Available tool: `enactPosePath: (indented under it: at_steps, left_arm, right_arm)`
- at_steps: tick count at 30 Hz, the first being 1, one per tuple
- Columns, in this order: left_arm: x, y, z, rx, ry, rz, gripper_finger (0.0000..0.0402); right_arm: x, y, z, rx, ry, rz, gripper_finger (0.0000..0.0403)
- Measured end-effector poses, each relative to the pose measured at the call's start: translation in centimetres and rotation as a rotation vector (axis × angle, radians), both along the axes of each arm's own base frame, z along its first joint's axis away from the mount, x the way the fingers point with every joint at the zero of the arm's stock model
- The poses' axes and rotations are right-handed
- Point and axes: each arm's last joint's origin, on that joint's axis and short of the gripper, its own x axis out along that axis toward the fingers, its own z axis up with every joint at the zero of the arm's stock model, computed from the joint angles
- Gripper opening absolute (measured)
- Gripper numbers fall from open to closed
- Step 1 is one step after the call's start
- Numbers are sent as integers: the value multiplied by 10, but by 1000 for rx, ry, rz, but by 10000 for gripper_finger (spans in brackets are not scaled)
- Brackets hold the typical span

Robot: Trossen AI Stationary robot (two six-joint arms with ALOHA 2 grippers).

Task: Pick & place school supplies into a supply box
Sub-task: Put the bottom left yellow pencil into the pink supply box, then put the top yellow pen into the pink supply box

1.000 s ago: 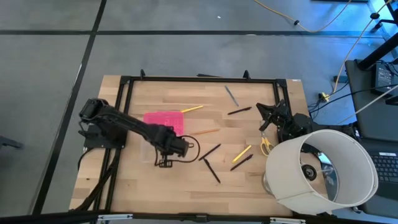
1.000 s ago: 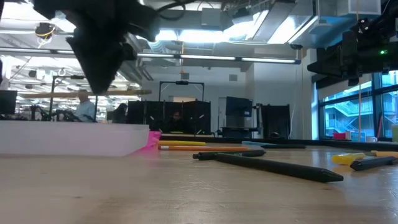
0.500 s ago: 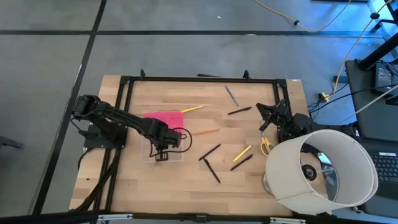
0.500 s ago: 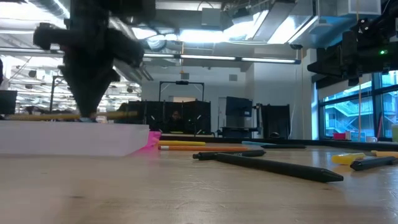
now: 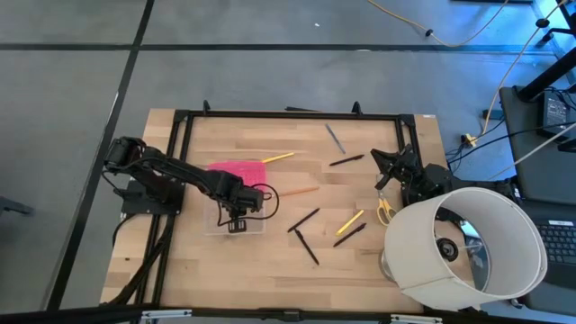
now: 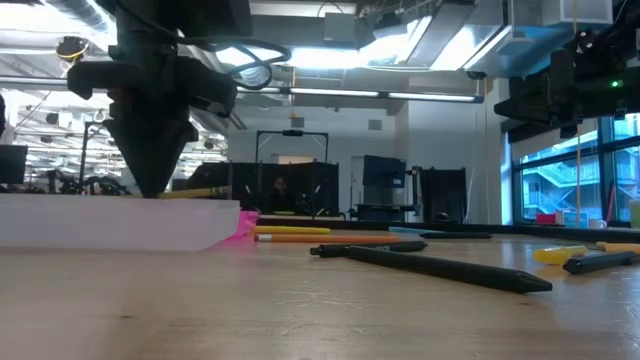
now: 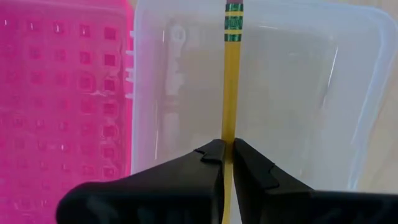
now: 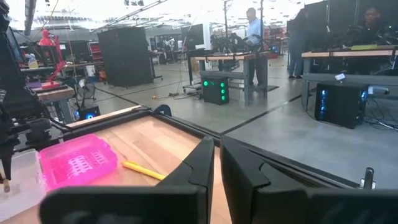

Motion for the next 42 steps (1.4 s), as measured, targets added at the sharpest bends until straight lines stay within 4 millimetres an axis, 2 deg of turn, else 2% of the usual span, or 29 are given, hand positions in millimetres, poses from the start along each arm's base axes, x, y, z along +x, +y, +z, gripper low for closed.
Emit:
enactPosePath:
  at_steps: [6,16,22,32,35,39,42]
  left_arm:
    - [0,-1,-2,-15,9,0,5]
    - [6,4,-21,-17,90,71,11]
    - [7,11,-21,-16,90,123,31]
    - [7,12,-21,-37,96,98,76]
    - [9,11,-8,-47,77,96,85]
    - [14,15,22,-51,-29,100,94]
    - [24,27,47,-8,-161,140,100]
  right_arm:
    - [0,0,0,1,-1,0,34]
    - [0,0,0,1,-1,0,34]
    - [0,0,0,1,-1,0,34]
    - [0,0,0,1,-2,0,34]
    - [0,0,0,1,-2,0,34]
    - [0,0,0,1,-1,0,34]
    - [0,0,0,2,-3,0,34]
